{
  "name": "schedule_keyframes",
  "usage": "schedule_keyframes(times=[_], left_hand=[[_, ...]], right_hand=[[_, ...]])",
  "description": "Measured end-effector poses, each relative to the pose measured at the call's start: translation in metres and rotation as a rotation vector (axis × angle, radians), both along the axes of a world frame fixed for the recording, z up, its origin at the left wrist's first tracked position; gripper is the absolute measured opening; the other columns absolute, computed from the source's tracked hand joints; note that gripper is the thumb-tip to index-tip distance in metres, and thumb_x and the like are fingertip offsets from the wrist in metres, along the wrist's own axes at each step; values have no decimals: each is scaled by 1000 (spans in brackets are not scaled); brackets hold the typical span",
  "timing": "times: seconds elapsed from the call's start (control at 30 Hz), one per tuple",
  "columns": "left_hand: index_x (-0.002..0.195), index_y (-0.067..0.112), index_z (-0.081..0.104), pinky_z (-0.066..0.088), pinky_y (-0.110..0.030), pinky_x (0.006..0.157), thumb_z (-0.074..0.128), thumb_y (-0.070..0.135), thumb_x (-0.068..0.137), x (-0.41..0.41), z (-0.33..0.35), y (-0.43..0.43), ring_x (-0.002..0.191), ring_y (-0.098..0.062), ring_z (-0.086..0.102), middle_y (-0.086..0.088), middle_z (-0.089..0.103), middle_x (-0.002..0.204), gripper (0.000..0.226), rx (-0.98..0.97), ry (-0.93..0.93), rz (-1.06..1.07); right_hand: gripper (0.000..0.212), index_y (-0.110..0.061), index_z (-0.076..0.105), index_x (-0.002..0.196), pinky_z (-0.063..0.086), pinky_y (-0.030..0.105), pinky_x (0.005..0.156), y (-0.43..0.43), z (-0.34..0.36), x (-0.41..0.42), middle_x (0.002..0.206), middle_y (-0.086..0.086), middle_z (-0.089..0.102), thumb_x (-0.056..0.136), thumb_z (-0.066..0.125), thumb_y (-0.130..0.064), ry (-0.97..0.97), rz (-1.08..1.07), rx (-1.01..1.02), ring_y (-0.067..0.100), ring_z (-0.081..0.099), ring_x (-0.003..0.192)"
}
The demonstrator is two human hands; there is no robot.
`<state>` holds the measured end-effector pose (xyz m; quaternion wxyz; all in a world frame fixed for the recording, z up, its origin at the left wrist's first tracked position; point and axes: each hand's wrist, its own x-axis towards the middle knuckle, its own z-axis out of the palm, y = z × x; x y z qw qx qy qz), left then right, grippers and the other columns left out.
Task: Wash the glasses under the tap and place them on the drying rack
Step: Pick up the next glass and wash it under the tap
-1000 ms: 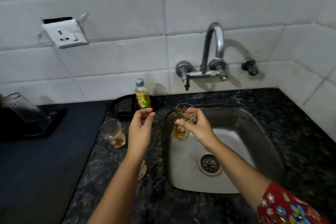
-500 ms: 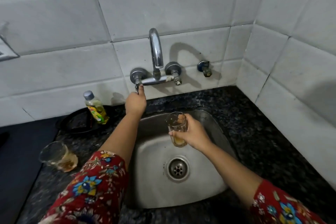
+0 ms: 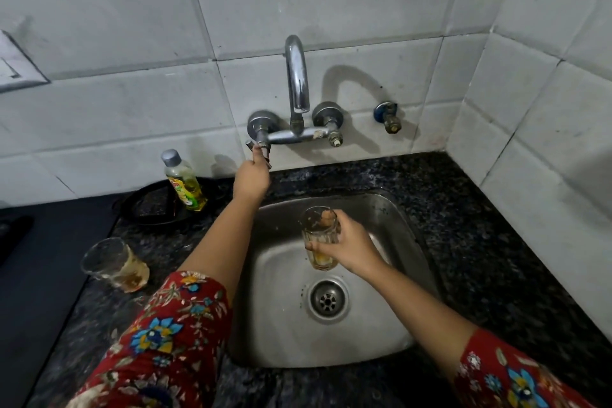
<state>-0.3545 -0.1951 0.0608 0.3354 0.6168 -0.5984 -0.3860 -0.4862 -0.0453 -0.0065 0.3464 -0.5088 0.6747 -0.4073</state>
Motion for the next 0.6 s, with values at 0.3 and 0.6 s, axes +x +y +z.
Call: schedule_keyframes(times=[0.3,0.6], left_hand=[[129,15,45,54,-22,73,56,-24,73,23,-111,96,96,-9,62,3,63,107,69,405,305,-601],[114,3,53,52,-13,73,74,-23,57,20,-147,78,86,8,64,3,63,102,66,228,224,-567]], right_hand=[[55,-23,53,112,46,18,82,-6,-28,5,102,-11,63,68,83,-16,-195,78,65,5,61,96],[60,-21,50,127,28,34,110,10,-44,-7,129,0,54,72,70,-13,573,337,-310,17,47,122]])
